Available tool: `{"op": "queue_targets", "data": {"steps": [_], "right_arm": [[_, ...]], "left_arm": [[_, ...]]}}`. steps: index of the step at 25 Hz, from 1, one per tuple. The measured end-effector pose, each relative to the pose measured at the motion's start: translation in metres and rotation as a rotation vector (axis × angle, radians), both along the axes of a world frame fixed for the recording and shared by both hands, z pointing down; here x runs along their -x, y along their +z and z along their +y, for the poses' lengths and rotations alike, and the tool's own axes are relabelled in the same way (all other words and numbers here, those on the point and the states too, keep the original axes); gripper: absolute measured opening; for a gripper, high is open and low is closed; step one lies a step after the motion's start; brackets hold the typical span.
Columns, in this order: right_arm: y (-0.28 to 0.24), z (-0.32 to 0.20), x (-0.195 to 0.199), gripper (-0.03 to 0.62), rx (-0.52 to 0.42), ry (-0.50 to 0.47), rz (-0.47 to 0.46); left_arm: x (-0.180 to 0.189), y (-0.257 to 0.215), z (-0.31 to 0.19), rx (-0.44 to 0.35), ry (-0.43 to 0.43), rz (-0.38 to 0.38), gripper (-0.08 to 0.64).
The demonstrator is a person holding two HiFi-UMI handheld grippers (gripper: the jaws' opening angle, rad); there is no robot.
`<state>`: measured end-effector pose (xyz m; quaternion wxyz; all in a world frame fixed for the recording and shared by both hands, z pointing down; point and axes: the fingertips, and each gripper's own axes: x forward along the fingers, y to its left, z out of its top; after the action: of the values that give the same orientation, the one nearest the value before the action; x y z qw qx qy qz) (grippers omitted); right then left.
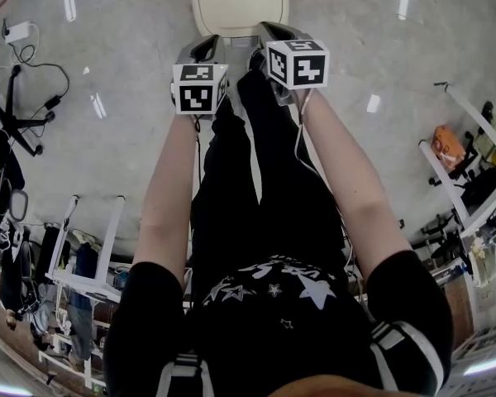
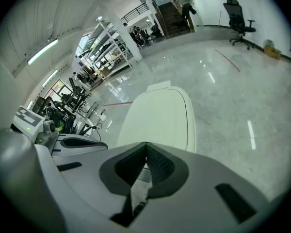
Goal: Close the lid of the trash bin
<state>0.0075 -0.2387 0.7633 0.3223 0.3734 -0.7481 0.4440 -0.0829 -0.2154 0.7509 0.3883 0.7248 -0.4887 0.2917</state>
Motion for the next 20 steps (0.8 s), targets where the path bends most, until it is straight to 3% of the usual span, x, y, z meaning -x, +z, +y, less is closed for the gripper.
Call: {"op": "queue_targets", "data": {"steps": [7, 16, 20], "right_arm": [[-0.06, 0.002, 0.007, 0.006, -0.059, 0.043, -0.009], [-0.142, 0.028, 0.01, 0.006, -0.169, 0.13, -0.05], [-0.178, 0.039, 0.008, 0.006, -0.224, 0.154, -0.041]], "left_arm": [[0.004, -0.063, -0.002, -0.085, 0.022, 0.034, 0.012], [0.007, -0.161, 0.008, -0.222, 0.038, 0.13, 0.012], [0.01, -0.191, 0.024, -0.245, 0.038, 0.162, 0.012]]}}
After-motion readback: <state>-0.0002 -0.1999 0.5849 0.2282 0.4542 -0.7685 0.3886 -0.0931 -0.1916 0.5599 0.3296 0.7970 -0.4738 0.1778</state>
